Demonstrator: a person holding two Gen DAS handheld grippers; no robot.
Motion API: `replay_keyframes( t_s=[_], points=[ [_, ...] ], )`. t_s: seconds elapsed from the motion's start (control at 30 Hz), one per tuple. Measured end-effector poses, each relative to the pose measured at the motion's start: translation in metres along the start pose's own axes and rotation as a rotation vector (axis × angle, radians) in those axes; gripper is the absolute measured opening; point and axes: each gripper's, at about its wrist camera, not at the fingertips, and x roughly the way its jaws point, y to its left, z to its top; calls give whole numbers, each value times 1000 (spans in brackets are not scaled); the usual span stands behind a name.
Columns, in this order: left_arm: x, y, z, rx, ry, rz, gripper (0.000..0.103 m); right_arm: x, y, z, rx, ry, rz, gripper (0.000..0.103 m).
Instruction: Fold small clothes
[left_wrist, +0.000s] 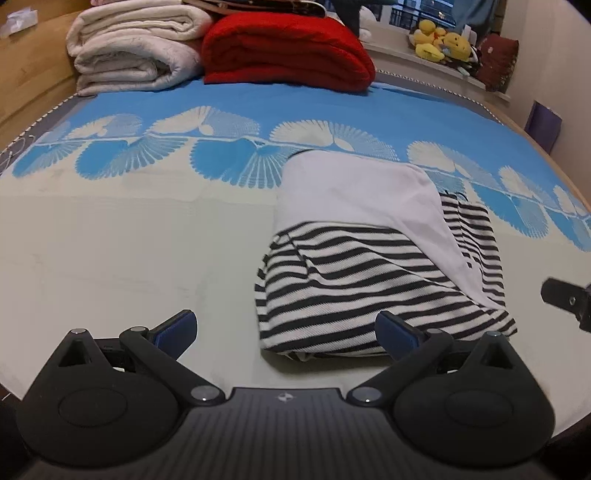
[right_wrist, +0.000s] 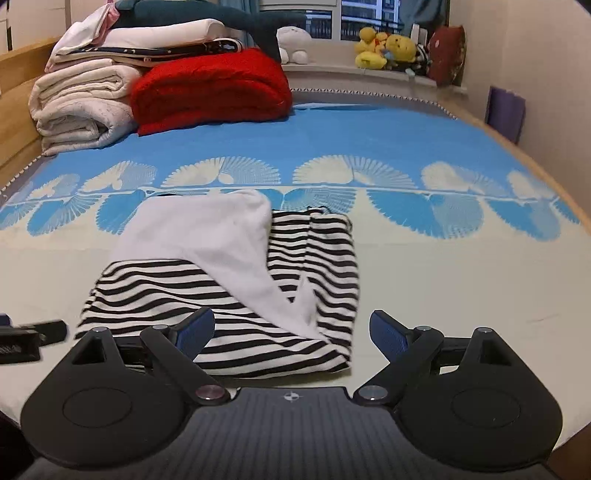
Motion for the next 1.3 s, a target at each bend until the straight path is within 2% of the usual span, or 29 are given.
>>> replay_keyframes(
  t_s=[0.2, 0.73, 1.3],
  points=[
    [8, -14, -4, 77, 6, -16, 103, 7, 6, -6, -35, 17, 3, 91],
    [14, -15, -5, 68, 22, -33, 103, 9, 4, -5, -23, 28, 59, 91],
    [15, -18, -5, 70, 19, -40, 103, 12, 7, -6, -29, 40, 77, 91]
  ],
)
